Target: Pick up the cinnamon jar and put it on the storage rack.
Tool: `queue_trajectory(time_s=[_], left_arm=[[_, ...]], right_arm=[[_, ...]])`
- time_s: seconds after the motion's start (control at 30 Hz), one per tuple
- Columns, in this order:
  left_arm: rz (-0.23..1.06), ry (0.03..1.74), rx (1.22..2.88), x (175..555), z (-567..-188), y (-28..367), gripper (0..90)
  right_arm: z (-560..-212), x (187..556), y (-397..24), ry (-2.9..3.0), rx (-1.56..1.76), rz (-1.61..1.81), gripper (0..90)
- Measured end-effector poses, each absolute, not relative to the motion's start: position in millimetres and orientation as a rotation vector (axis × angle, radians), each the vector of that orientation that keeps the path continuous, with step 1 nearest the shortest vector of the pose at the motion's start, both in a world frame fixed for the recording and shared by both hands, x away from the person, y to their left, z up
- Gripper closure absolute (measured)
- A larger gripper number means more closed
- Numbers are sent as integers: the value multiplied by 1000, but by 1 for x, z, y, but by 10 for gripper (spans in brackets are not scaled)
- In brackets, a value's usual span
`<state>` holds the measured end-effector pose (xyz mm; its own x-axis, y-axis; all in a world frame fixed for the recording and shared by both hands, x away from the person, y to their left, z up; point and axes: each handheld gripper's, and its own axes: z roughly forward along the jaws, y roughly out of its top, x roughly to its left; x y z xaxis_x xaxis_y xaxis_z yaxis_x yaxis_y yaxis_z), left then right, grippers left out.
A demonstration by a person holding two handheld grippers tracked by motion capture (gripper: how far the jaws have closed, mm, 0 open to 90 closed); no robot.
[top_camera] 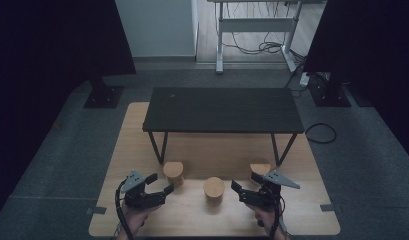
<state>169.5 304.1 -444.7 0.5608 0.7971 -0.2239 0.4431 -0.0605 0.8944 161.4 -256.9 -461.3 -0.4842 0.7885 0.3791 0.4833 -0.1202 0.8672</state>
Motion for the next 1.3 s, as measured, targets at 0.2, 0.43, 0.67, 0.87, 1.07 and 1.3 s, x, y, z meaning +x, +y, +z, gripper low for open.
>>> queue_trajectory(time_s=[0.2, 0.43, 0.67, 0.87, 1.07, 1.3], left_arm=[[417, 1058, 1699, 167, -443, 301, 140], [422, 1040, 1706, 169, -441, 303, 125], [408, 1024, 1765, 180, -439, 301, 103], [416, 1036, 1802, 181, -432, 303, 102], [411, 1051, 1818, 185, -433, 306, 102], [481, 1075, 1866, 183, -430, 292, 100]], right_arm=[[-461, 158, -255, 1880, 1434, 1613, 42], [-457, 156, -253, 1869, 1439, 1569, 35], [-457, 147, -254, 1832, 1479, 1528, 35], [-459, 149, -248, 1865, 1486, 1508, 35], [-460, 153, -246, 1892, 1481, 1508, 35], [-460, 150, -246, 1889, 1488, 1516, 33]])
